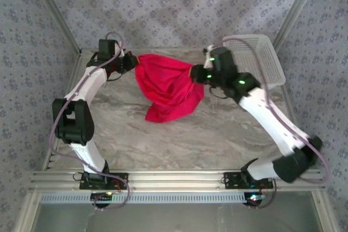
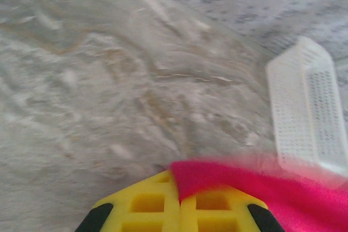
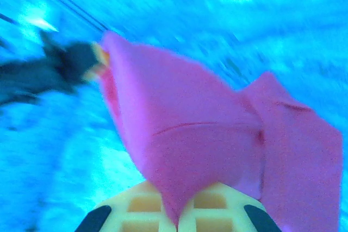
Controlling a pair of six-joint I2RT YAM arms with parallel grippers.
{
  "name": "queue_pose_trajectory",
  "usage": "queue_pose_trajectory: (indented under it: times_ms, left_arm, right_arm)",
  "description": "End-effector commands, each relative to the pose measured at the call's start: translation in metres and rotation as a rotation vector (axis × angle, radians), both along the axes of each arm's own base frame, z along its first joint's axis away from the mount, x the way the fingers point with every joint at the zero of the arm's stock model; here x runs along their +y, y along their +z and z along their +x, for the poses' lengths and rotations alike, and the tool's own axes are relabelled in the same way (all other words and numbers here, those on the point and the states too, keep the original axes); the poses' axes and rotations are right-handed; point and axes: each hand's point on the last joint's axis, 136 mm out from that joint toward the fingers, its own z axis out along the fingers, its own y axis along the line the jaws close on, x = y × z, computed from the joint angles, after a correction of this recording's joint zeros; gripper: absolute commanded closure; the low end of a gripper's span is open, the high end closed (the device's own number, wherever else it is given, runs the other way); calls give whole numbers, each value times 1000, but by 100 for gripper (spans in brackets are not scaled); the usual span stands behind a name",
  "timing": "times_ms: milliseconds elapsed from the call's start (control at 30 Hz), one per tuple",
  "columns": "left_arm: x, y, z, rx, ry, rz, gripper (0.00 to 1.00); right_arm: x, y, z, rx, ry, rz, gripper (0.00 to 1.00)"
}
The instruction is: Fold the inside-out t-shirt
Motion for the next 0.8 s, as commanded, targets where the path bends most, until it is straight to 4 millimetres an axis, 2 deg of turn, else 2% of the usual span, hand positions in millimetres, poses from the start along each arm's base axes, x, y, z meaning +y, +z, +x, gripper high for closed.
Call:
queue_pose_trajectory:
  times_ms: [0, 67, 167, 200, 300, 333, 433, 567, 667, 767]
  left_arm:
    - [0, -26, 0, 49, -3, -27, 100]
    - [-1, -36, -2, 72, -6, -30, 100]
    - [-7, -50, -6, 101, -22, -32, 100]
    - [-9, -53, -9, 109, -29, -29, 100]
    - [-25, -48, -19, 85, -86, -23, 97]
    - [-33, -42, -24, 55, -118, -7, 92]
    - [-61, -25, -47, -54, -242, 69, 64]
    - [-93, -12, -83, -161, -371, 187, 50]
    - [-121, -7, -109, -244, -478, 229, 49]
    - [-148, -17, -126, -274, -593, 280, 50]
  right_arm:
    - [-19, 14, -12, -11, 42, 106, 100]
    - [-35, 11, -9, -1, 11, 163, 100]
    - [-52, -17, 9, 49, -31, 226, 100]
    - [-54, -43, 15, 97, -42, 220, 100]
    - [-49, -100, 30, 214, -36, 173, 100]
    - [-45, -116, 33, 247, -29, 162, 100]
    - [-40, -143, 39, 283, -20, 130, 100]
    - [-43, -154, 41, 295, -26, 96, 100]
    - [-44, -152, 40, 293, -29, 91, 100]
    - [-44, -151, 39, 292, -28, 92, 100]
